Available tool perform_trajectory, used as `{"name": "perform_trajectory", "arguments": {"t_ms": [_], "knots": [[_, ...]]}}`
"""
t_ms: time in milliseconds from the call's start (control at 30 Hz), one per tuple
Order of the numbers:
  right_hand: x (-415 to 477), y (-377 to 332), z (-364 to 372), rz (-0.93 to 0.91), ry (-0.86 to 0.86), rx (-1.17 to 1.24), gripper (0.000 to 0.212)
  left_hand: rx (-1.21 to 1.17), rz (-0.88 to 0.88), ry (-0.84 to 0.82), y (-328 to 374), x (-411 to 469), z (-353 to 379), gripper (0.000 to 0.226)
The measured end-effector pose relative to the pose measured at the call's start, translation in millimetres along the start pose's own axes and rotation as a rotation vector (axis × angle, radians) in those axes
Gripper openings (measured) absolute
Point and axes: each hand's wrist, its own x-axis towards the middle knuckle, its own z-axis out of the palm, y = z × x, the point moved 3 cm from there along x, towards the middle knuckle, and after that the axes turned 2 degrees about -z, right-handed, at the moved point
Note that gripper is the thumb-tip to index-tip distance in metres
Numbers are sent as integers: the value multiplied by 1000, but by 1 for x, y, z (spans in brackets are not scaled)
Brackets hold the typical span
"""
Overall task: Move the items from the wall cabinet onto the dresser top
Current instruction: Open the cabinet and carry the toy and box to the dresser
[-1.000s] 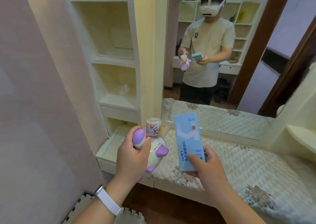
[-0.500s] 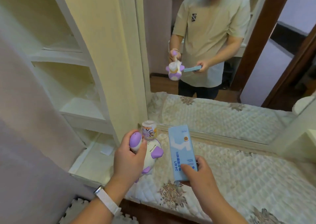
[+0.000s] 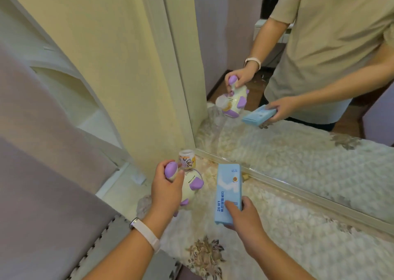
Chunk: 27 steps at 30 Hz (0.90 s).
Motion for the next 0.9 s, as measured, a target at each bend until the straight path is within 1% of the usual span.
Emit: {"name": "perform_trajectory", "arguments": {"t_ms": [133, 300, 467, 600, 667, 767, 833, 900], "knots": [[29, 16, 6, 75, -1, -8, 17, -30, -114, -14, -22, 25, 16, 21], [64, 33, 14, 173, 26, -33, 24, -62, -193, -28, -49, 60, 30, 20], [96, 41, 17, 236, 81, -125, 21, -154, -271, -33, -72, 96, 43, 22], [119, 50, 19, 273, 99, -127, 24, -272, -372, -49, -85, 120, 56, 21], [128, 52, 21, 278, 101, -144, 26, -337, -349, -20, -90, 132, 60, 24], [136, 57, 27, 287, 104, -217, 25, -417, -324, -43, -98, 143, 66, 24], [136, 60, 28, 270, 116, -326, 23, -425, -333, -49, -106, 149, 67, 24], [135, 61, 27, 239, 114, -463, 22, -444, -353, -16, -119, 157, 65, 24]]}}
